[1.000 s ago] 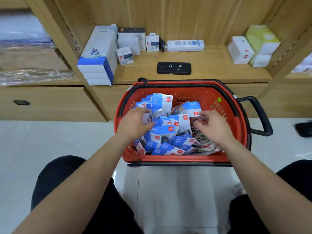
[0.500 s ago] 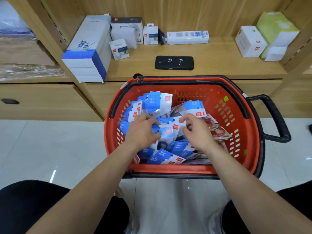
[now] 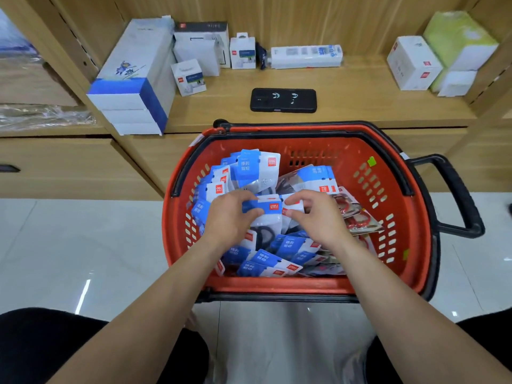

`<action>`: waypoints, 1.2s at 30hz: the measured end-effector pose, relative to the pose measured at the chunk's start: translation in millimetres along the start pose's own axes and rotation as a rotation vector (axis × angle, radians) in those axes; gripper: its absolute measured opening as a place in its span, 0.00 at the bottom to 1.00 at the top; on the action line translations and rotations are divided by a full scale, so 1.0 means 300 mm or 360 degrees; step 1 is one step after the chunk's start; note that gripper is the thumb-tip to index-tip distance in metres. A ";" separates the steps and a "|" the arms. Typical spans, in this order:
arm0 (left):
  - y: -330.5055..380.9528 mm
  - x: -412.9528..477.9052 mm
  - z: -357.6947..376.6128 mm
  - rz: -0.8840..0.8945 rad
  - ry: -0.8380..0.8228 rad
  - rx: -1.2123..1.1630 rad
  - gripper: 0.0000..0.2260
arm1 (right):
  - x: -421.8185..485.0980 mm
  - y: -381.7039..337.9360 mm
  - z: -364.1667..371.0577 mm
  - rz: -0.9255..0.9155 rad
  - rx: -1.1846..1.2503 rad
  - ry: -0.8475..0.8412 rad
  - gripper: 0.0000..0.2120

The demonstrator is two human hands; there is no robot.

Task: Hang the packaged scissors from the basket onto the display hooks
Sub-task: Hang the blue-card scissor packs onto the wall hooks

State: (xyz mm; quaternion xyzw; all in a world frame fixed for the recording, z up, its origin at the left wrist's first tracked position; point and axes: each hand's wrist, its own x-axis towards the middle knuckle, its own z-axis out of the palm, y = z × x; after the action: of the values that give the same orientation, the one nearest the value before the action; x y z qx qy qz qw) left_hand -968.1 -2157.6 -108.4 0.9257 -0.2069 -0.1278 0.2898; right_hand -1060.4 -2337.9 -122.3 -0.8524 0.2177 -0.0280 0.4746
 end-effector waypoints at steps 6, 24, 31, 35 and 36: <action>0.090 0.015 -0.144 0.0042 0.0308 -0.0543 0.10 | -0.010 -0.180 -0.160 -0.0217 0.0434 0.0329 0.08; 0.178 0.065 -0.311 -0.0180 0.0393 -0.1399 0.17 | 0.004 -0.278 -0.442 -0.0240 0.0441 0.0290 0.12; 0.218 0.090 -0.204 -0.0339 0.0179 -0.1847 0.04 | 0.087 -0.263 -0.230 -0.0069 0.0660 0.0194 0.11; 0.208 0.099 -0.161 -0.0345 0.0171 -0.1805 0.02 | 0.119 -0.222 -0.136 -0.0044 0.0535 0.0263 0.09; 0.208 0.099 -0.152 -0.0328 0.0155 -0.1758 0.03 | 0.121 -0.215 -0.118 -0.0059 0.0501 0.0287 0.09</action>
State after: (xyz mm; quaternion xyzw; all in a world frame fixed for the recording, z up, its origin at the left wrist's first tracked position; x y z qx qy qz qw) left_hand -944.8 -2195.7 -38.7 0.6568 -0.0040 -0.2018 0.7266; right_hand -1014.4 -2351.3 -55.7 -0.7655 0.2366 -0.1468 0.5801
